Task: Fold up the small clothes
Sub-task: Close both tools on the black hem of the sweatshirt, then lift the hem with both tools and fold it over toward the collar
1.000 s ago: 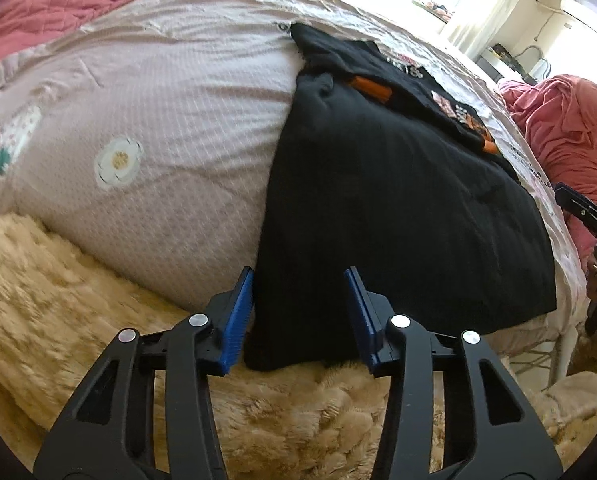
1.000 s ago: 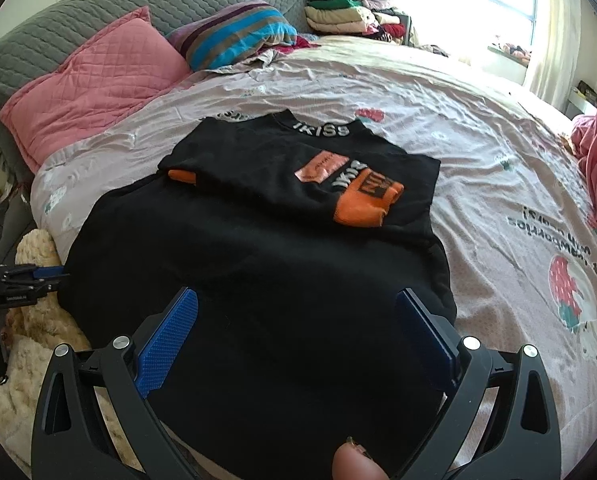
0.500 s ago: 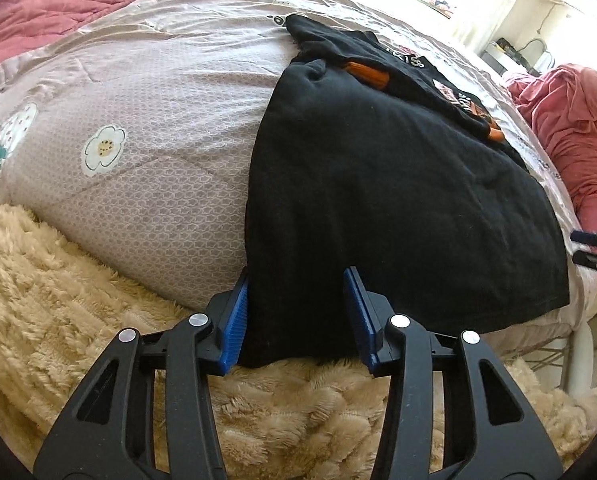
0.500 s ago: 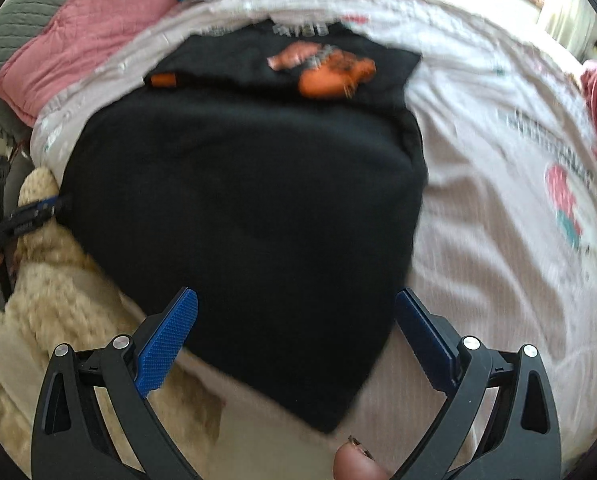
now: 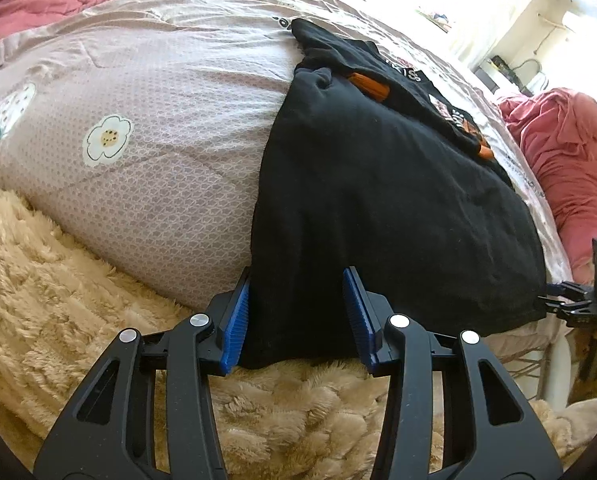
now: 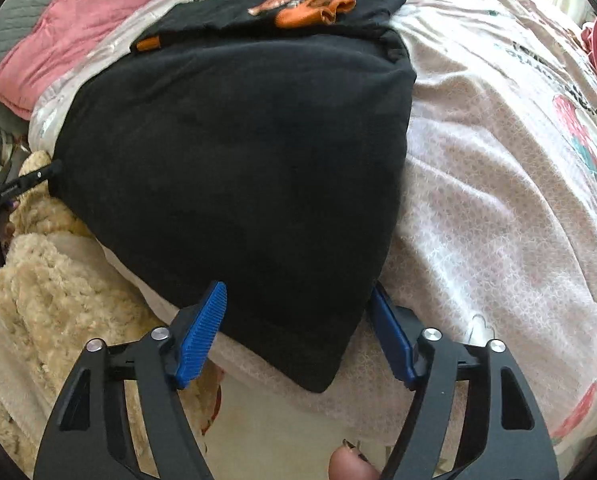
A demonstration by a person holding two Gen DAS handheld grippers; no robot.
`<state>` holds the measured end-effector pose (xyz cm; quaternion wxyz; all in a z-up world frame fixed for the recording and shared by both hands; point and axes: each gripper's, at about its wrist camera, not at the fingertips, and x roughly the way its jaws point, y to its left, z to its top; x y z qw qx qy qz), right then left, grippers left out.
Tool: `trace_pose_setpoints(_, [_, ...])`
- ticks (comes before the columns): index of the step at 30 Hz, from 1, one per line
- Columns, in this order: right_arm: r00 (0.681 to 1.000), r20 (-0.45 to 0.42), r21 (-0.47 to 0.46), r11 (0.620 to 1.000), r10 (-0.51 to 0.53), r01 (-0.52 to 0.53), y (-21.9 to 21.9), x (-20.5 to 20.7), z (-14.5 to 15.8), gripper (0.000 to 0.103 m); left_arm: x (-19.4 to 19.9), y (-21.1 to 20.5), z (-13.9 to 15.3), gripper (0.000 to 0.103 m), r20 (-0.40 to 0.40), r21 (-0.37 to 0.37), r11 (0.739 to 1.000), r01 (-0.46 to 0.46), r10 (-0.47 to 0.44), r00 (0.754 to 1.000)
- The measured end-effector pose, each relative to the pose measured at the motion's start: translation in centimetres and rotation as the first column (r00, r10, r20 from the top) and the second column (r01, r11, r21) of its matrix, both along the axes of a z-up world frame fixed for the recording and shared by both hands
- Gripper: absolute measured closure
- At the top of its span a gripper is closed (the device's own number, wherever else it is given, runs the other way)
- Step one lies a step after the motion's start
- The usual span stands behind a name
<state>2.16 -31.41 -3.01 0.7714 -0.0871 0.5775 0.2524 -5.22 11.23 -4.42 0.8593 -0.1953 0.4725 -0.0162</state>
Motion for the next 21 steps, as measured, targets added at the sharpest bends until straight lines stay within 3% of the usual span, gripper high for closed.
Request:
trace_pose_setpoints(1, [1.0, 0.026, -0.012, 1.0, 0.003, -0.003, 0.0, -0.1, 0.2, 0.058, 0.1, 0.1, 0.0, 0.067, 0.001, -0.01, 1.0, -0.001, 0.001, 1.0])
trace_pose_setpoints(2, [0.999, 0.037, -0.01, 1.0, 0.008, -0.008, -0.1, -0.2, 0.5, 0.066, 0.1, 0.4, -0.2, 0.067, 0.002, -0.03, 1.0, -0.004, 0.004, 1.0])
trace_pose_setpoints(4, [0.999, 0.033, 0.067, 0.998, -0.003, 0.001, -0.7, 0.1, 1.3, 0.093, 0.1, 1.0, -0.3, 0.069, 0.006, -0.07, 0.997, -0.016, 0.016, 1.0])
trace_pose_setpoints(9, [0.998, 0.054, 0.215, 0.977, -0.011, -0.001, -0.4, 0.7, 3.0, 0.095, 0.0, 1.8, 0.0, 0.095, 0.017, -0.101, 0.994, -0.039, 0.041, 0.999])
trace_pose_setpoints(13, [0.99, 0.136, 0.32, 0.947, -0.033, -0.012, -0.1, 1.6, 5.7, 0.095, 0.2, 2.1, 1.2, 0.098, 0.04, -0.105, 0.994, -0.03, 0.034, 0.999])
trace_pose_setpoints(21, [0.951, 0.266, 0.436, 0.899, -0.158, 0.027, -1.0, 3.3, 9.8, 0.095, 0.5, 3.1, 4.8, 0.098, 0.129, -0.1, 0.995, -0.028, 0.041, 0.991])
